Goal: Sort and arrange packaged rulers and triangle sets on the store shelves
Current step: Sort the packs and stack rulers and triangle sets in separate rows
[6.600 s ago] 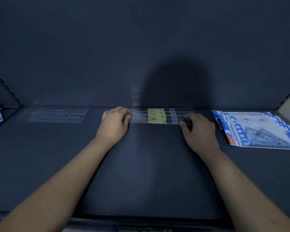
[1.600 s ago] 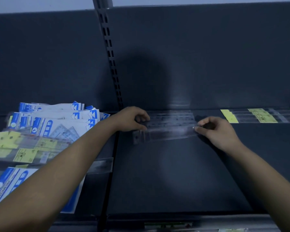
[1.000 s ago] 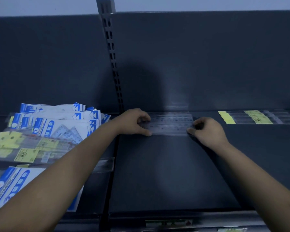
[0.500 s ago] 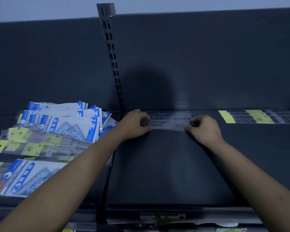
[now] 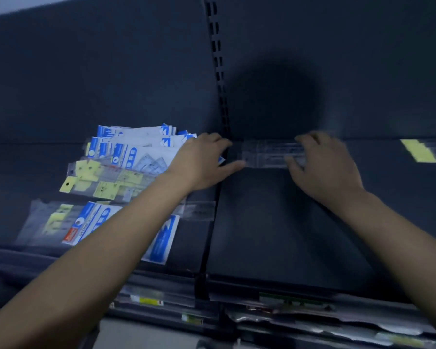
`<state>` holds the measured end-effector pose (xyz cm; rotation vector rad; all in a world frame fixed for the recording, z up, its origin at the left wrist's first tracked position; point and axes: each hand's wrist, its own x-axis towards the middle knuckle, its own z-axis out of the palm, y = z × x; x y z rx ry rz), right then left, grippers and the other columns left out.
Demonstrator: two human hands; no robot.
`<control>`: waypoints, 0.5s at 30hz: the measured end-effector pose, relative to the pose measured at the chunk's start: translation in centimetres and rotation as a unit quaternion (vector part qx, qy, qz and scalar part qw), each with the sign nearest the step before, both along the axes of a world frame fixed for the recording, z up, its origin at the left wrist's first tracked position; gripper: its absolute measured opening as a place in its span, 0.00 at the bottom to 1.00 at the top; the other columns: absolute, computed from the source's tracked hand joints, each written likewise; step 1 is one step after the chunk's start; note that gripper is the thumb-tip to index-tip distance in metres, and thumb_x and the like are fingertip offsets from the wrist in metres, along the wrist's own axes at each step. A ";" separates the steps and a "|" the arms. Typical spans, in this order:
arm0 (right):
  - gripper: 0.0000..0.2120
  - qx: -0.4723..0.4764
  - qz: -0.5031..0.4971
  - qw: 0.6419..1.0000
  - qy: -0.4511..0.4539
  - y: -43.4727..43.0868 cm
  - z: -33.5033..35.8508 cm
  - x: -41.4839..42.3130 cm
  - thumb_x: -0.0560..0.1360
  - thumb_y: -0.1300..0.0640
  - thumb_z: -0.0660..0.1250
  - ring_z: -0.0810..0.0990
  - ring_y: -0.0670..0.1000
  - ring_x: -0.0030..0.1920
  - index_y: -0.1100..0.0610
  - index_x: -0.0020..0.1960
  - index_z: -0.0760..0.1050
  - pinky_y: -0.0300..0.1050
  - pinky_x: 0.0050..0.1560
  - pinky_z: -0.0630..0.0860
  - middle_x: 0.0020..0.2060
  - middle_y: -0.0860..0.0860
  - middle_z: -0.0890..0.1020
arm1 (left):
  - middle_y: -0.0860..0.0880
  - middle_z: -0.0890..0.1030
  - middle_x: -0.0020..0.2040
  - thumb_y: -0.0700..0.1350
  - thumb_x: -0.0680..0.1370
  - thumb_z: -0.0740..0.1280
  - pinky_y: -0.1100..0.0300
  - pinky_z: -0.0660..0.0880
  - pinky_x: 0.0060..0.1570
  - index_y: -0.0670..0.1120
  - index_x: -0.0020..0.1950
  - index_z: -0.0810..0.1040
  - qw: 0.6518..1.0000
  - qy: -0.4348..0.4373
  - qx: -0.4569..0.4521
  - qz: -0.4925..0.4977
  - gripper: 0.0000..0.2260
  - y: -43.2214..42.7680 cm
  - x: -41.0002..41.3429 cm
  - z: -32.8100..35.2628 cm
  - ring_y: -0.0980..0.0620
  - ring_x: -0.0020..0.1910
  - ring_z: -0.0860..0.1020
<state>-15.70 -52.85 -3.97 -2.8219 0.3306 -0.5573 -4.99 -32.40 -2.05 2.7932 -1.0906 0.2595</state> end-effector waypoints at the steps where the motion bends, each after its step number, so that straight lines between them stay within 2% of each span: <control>1: 0.23 0.009 0.013 1.000 -0.001 1.4 0.3 0.2 0.77 0.48 0.61 0.70 0.60 0.63 0.59 0.68 0.68 0.52 0.60 0.68 0.64 0.59 0.71 | 0.49 0.76 0.62 0.66 0.75 0.59 0.54 0.68 0.62 0.49 0.67 0.73 1.000 0.004 -0.009 0.003 0.29 1.4 0.3 0.3 0.48 0.62 0.72; 5: 0.21 0.037 0.064 0.997 -0.001 8.4 0.9 1.1 0.77 0.48 0.61 0.71 0.57 0.62 0.57 0.66 0.70 0.49 0.58 0.70 0.62 0.55 0.73 | 0.48 0.76 0.63 0.66 0.75 0.58 0.50 0.68 0.63 0.47 0.66 0.73 1.000 0.020 0.000 0.003 0.29 7.8 2.0 0.9 0.46 0.63 0.72; 10: 0.22 0.073 0.076 0.993 0.046 18.1 0.4 4.2 0.77 0.46 0.62 0.72 0.55 0.61 0.54 0.67 0.69 0.48 0.58 0.71 0.62 0.52 0.73 | 0.49 0.77 0.59 0.63 0.76 0.61 0.50 0.71 0.58 0.48 0.62 0.76 0.998 0.036 -0.025 -0.036 0.23 16.3 4.8 0.1 0.47 0.58 0.74; 12: 0.22 0.085 0.079 0.992 0.048 21.6 -0.4 5.1 0.75 0.46 0.65 0.72 0.54 0.60 0.54 0.65 0.71 0.49 0.57 0.72 0.59 0.51 0.75 | 0.49 0.76 0.59 0.63 0.76 0.61 0.51 0.71 0.57 0.48 0.63 0.76 0.997 0.048 -0.010 -0.057 0.24 19.7 6.1 -0.3 0.48 0.58 0.74; 15: 0.22 0.063 0.064 0.995 0.049 24.7 -0.8 6.4 0.72 0.43 0.68 0.72 0.55 0.57 0.54 0.60 0.74 0.50 0.58 0.70 0.55 0.51 0.76 | 0.50 0.76 0.58 0.60 0.74 0.66 0.59 0.68 0.54 0.48 0.63 0.76 0.993 0.068 -0.006 -0.100 0.23 23.7 8.1 -0.8 0.50 0.57 0.74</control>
